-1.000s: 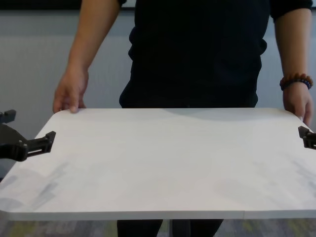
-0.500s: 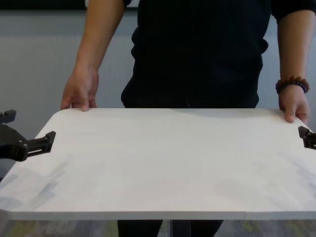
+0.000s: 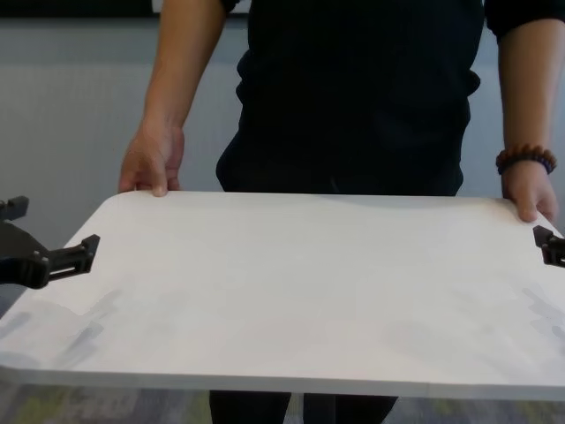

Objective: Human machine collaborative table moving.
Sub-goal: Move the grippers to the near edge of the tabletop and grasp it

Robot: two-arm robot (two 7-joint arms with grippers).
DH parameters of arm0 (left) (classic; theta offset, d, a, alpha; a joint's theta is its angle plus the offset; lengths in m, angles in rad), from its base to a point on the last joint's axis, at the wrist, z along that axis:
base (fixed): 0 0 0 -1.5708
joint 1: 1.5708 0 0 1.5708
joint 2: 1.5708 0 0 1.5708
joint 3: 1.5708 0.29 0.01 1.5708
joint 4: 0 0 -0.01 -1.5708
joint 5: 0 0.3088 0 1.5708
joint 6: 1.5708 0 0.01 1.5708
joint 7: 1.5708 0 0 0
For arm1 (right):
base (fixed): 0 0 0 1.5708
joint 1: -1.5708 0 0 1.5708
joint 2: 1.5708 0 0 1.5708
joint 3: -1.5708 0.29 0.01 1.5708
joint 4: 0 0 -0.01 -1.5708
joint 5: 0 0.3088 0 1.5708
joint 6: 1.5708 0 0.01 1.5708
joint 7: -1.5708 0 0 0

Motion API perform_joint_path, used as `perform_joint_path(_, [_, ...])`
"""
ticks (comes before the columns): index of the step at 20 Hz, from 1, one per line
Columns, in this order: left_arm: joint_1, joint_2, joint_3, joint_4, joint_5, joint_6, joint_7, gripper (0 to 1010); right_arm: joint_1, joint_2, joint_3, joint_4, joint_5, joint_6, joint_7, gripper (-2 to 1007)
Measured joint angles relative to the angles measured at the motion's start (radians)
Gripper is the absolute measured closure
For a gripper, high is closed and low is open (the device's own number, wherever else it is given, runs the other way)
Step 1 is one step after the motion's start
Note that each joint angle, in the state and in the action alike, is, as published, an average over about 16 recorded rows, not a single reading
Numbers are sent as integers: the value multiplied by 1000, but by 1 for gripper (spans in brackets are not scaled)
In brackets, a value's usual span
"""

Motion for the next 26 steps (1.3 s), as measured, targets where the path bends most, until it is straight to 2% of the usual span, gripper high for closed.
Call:
perform_joint_path(5, [27, 16, -10, -33, 18, -3, 18, 10, -19, 15, -5, -42, -32, 26, -16, 4])
perform_joint_path(10, [79, 47, -28, -88, 47, -4, 42, 10, -53, 42, -23, -119, -108, 87, -49, 4])
perform_joint_path(18, [207, 127, -66, -193, 109, -5, 72, 10, -140, 89, -65, -262, -268, 211, -118, 4])
perform_joint_path(21, [261, 160, -81, -224, 133, -7, 87, 10, -176, 101, -81, -300, -320, 244, -142, 4])
perform_joint_path(26, [359, 213, -109, -272, 179, -18, 122, 10, -241, 114, -101, -352, -385, 280, -175, 4])
